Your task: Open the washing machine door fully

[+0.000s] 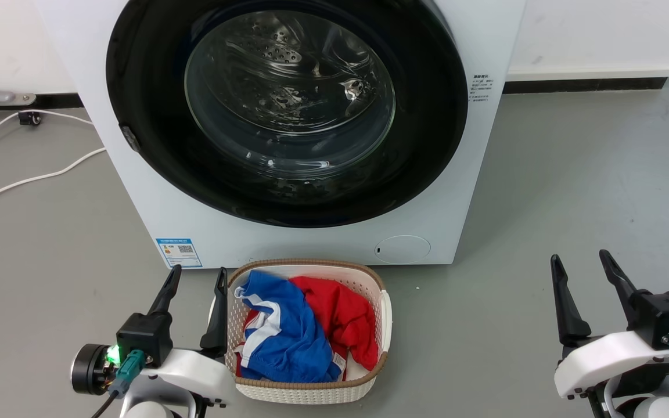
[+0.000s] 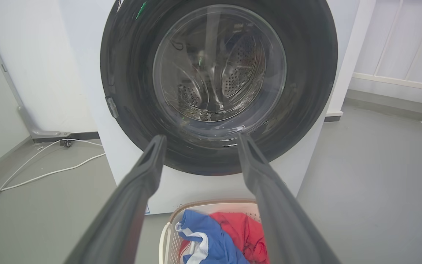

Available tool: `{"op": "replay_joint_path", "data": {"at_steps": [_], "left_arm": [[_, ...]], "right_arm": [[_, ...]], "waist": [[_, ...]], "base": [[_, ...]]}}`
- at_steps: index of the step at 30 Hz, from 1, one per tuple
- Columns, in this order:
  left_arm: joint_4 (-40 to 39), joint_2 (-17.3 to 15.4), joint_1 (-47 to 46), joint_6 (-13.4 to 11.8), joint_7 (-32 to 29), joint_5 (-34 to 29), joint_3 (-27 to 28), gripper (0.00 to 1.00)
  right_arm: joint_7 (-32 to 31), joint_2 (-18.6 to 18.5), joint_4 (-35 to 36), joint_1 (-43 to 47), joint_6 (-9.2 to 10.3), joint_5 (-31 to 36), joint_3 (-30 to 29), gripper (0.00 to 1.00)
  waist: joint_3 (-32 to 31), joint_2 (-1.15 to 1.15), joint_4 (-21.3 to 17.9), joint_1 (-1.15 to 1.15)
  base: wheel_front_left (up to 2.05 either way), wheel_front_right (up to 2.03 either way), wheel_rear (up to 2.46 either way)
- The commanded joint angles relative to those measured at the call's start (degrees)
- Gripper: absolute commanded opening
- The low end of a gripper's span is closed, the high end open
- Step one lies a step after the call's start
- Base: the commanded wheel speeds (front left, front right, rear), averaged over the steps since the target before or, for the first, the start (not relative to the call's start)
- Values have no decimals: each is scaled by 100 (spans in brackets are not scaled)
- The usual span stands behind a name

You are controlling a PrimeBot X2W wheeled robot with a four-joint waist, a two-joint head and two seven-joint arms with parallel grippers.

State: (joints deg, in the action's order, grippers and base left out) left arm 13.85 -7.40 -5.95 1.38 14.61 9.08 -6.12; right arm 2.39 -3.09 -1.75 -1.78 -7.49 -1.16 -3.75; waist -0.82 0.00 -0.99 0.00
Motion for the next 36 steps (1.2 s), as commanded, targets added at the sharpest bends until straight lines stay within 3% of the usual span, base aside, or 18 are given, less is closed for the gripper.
{"op": "replay_joint_path", "data": {"at_steps": [1,22,23,24,25,36], "left_arm": [[5,1,31,8,43,-109,13,100],[251,145,-17,146,61,8,223,100],[255,150,-23,143,61,6,229,100],[257,156,-28,141,61,4,234,100],[250,167,-29,132,61,23,248,100],[182,204,-29,106,61,-18,341,100]], "right_arm": [[30,24,38,10,0,85,-12,100],[60,26,-121,-86,-1,-134,11,100],[45,26,-140,-87,-1,-214,13,80],[40,26,-155,-94,-1,-267,28,27],[30,26,-168,-99,-1,-285,25,0],[184,20,-250,-204,-1,-1821,-170,0]], "waist": [[-6,0,-3,0],[-18,0,-15,0],[-18,0,-13,0],[-15,0,-10,0],[-14,0,-8,0],[38,0,-15,0]], "base": [[0,0,0],[0,0,0],[0,0,0],[0,0,0],[0,0,0],[0,0,0]]}}
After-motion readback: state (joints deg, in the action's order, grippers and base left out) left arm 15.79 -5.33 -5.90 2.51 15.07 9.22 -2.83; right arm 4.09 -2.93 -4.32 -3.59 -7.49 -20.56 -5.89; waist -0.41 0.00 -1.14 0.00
